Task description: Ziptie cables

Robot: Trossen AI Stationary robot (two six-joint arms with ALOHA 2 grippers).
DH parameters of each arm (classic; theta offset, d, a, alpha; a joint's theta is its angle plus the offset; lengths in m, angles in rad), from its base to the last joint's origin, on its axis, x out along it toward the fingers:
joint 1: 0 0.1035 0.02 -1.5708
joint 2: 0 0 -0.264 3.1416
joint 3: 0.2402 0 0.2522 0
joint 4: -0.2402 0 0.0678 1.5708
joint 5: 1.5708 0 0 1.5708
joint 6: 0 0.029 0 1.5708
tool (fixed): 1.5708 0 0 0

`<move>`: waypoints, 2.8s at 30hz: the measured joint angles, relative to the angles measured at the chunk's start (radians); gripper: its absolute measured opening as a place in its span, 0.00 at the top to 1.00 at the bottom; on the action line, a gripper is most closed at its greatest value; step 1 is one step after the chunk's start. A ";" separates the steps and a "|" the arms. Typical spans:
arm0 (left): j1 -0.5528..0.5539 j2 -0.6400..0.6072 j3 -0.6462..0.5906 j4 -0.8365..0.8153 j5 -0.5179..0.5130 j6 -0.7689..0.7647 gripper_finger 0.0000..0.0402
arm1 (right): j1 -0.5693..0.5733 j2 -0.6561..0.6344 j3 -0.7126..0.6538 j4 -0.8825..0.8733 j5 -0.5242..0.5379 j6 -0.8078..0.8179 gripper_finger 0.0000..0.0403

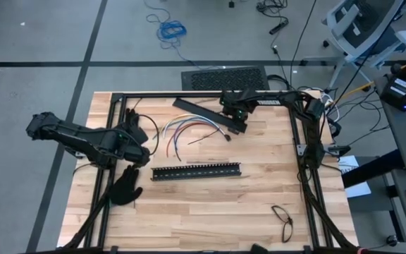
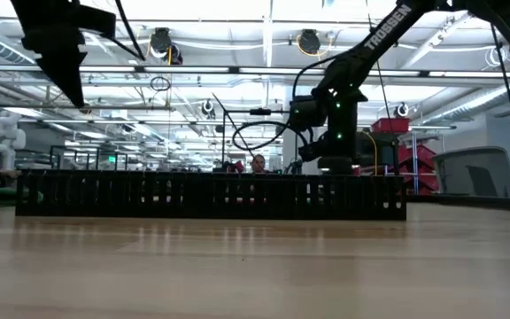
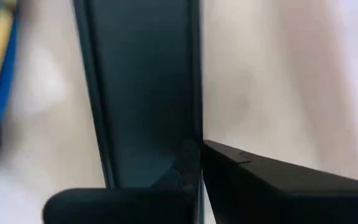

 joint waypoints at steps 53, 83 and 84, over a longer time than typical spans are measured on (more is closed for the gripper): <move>0.862 0.656 0.238 0.832 0.788 1.488 0.38 | 0.272 -0.519 -0.017 -0.251 -0.017 0.104 1.00; 0.907 0.949 0.565 0.368 0.932 1.564 0.95 | 0.244 -0.520 0.059 -0.232 0.040 0.030 1.00; 0.904 0.949 0.564 0.368 0.922 1.574 0.96 | 0.244 -0.520 0.059 -0.232 0.040 0.030 1.00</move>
